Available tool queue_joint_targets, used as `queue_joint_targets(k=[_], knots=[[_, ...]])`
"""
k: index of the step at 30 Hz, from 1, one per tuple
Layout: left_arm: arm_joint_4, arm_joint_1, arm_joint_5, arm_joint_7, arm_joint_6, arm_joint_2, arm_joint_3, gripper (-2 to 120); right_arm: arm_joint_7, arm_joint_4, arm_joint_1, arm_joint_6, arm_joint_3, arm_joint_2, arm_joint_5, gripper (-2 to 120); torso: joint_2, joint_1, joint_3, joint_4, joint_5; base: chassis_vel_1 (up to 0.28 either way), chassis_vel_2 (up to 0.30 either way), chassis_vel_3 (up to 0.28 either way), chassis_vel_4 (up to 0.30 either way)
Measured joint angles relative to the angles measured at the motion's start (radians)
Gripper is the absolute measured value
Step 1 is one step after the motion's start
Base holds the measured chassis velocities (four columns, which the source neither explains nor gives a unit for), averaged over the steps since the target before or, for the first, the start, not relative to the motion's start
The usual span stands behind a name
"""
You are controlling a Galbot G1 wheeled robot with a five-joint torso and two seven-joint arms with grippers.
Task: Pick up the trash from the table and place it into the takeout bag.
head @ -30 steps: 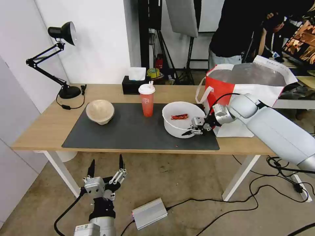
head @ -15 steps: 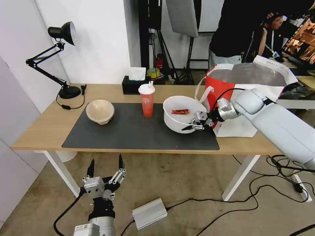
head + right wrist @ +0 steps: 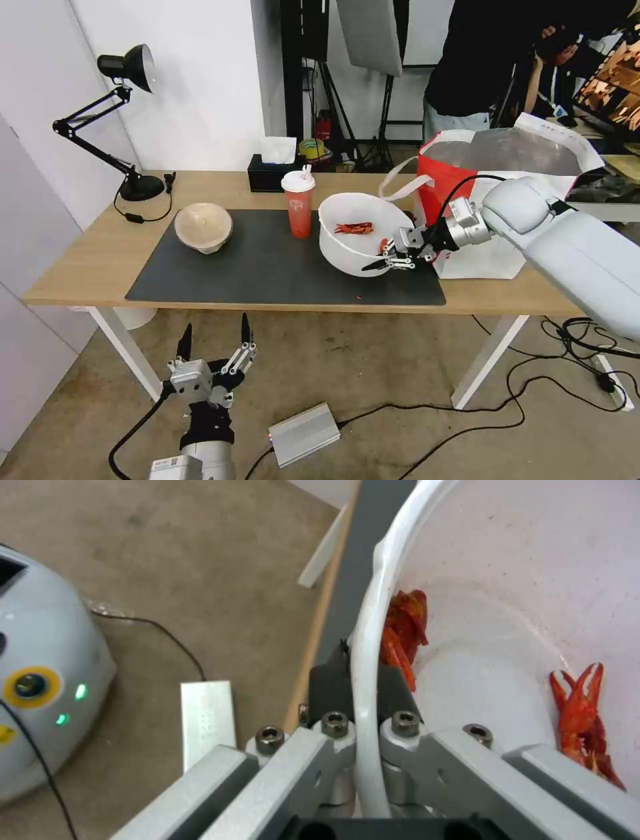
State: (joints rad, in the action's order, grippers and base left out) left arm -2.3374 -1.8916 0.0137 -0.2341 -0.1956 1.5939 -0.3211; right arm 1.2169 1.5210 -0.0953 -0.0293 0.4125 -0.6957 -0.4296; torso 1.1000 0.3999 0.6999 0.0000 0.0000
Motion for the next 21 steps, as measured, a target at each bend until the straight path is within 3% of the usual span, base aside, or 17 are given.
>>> queue_joint_targets(k=[21], knots=[[0.015,0.008,0.003,0.000,-0.008,0.000,0.013,100,0.013,0.188,0.003,-0.027,-0.015,0.126,-0.061,0,0.000,0.000,0.000,0.0000,0.0000,0.000,0.000,0.000,0.000]])
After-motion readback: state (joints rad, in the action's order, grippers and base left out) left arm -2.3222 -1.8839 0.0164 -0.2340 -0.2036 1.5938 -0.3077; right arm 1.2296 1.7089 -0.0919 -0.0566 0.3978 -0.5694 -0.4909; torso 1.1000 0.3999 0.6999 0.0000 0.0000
